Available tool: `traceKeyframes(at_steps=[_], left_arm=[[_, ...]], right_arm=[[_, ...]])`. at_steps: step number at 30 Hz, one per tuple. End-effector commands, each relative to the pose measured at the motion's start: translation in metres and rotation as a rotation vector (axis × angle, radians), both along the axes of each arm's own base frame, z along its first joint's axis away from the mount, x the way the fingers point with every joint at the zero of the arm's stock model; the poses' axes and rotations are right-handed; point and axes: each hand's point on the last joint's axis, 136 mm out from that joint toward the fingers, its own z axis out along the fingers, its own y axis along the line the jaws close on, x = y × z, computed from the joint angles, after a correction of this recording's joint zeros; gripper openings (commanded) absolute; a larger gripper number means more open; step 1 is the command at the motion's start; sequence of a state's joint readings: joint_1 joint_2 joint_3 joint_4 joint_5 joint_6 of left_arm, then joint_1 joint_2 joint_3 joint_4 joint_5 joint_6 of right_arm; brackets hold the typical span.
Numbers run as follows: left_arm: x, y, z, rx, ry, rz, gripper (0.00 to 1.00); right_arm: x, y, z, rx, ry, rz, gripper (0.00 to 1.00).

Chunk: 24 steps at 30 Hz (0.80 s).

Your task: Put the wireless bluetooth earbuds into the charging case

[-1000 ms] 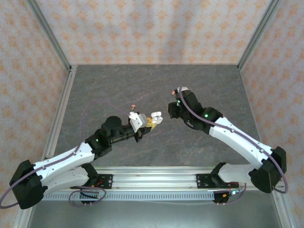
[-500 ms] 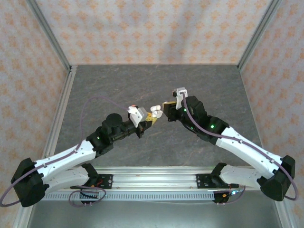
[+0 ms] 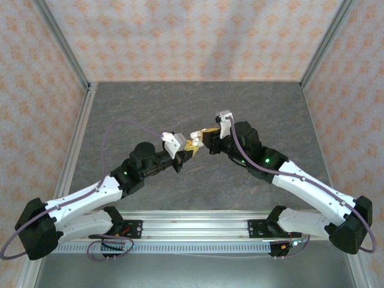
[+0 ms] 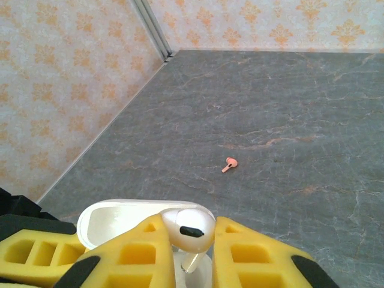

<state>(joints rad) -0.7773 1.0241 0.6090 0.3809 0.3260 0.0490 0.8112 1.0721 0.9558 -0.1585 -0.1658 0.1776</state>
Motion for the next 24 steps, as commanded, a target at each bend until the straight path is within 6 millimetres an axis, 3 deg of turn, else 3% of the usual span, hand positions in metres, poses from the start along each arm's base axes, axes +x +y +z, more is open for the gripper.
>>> traceKeyframes(at_steps=[1, 13, 24], left_arm=[[0.007, 0.0, 0.032, -0.073, -0.057, 0.029, 0.0], [0.008, 0.002, 0.045, -0.118, -0.07, 0.033, 0.0], [0.008, 0.006, 0.052, -0.153, -0.079, 0.046, 0.0]], right_arm=[[-0.004, 0.006, -0.002, 0.003, -0.014, 0.037, 0.18], [-0.011, 0.008, -0.013, -0.012, 0.009, 0.075, 0.19], [-0.024, 0.018, -0.005, 0.05, 0.042, 0.152, 0.24]])
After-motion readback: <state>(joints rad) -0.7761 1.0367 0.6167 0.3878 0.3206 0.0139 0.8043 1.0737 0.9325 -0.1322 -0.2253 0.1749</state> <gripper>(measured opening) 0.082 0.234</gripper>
